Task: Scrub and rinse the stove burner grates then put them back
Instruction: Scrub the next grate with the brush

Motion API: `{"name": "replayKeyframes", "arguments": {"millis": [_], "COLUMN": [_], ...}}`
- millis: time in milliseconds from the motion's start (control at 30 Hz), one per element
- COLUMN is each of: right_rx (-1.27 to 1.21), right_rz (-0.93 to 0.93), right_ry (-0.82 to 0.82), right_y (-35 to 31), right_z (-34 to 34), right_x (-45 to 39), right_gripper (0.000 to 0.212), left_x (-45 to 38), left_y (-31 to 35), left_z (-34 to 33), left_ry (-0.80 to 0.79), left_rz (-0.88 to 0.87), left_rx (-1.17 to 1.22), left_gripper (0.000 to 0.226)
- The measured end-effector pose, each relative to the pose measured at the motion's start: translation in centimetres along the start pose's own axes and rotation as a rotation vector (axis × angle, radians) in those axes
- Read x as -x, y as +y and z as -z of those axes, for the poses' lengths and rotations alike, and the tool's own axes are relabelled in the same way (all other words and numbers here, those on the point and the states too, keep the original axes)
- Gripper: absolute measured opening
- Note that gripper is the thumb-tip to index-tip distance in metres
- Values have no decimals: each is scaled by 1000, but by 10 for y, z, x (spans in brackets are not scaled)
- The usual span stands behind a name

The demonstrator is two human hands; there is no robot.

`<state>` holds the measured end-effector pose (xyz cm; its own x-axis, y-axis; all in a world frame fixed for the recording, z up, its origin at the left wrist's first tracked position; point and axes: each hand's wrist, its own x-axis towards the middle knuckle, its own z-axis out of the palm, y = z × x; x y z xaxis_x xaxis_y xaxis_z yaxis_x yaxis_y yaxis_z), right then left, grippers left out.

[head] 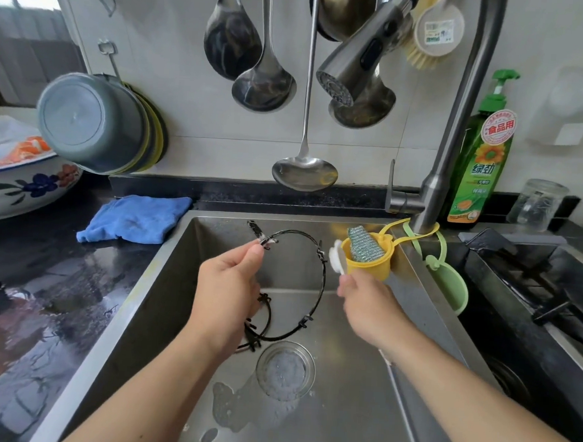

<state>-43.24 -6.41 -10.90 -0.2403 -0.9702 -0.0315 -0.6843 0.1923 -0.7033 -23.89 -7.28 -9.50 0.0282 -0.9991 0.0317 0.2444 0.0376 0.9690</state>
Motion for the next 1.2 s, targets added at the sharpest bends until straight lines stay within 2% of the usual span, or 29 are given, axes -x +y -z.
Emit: {"name": "replayKeyframes", "arguments": {"millis": [67, 133, 200, 267, 333, 433, 500, 567, 667, 767, 833, 900, 967, 1067, 1133, 1200], "right_rx": [-165, -388, -565, -655, -667, -441, -332, -309, -228, -203, -200, -195, -198, -185, -95, 82], "right_rz": [-45, -66, -57, 15, 73, 157, 215, 242, 302, 335, 345, 356, 360, 346, 337, 404], "right_ry": [28, 43, -45, -113, -65, 48, 28, -34, -87, -85, -87, -120, -162, -84, 56, 99], "right_y": [11, 11, 4, -3, -8, -2, 3, 3, 3, 5, 6, 6, 7, 1, -5, -11], "right_z": [6, 10, 9, 4, 2, 6, 8, 6, 2, 4, 7, 7, 6, 4, 9, 15], "right_x": [-7, -7, -3, 1, 3, 0, -2, -2, 0, 0, -1, -1, 0, 2, 4, 10], "right_gripper": [30, 26, 23, 20, 17, 22, 22, 21, 22, 25, 22, 19, 19, 19, 35, 43], "left_x": [-3, -7, -8, -10, -11, -16, -17, -16, -14, -5, -3, -5, -4, -1, -1, 0], "left_y": [3, 2, -1, -4, -8, -16, -19, -18, -9, -6, -9, -14, -16, -13, -11, -7], "left_z": [6, 12, 13, 13, 12, 15, 17, 18, 17, 11, 10, 10, 10, 8, 6, 6], "left_ry": [25, 32, 21, -6, -25, 75, 164, 173, 63, -92, -161, -251, -347, -337, -273, -238], "left_rz": [12, 34, 64, 80, 87, 90, 101, 15, -106, -159, -193, -170, -132, -10, 54, 61], "left_rx": [50, 133, 212, 233, 174, -244, -610, -803, -799, -775, -758, -708, -646, -505, -460, -482], "left_gripper": [36, 25, 25, 27, 27, 24, 25, 32, 40, 38, 32, 19, 14, 19, 19, 19]}}
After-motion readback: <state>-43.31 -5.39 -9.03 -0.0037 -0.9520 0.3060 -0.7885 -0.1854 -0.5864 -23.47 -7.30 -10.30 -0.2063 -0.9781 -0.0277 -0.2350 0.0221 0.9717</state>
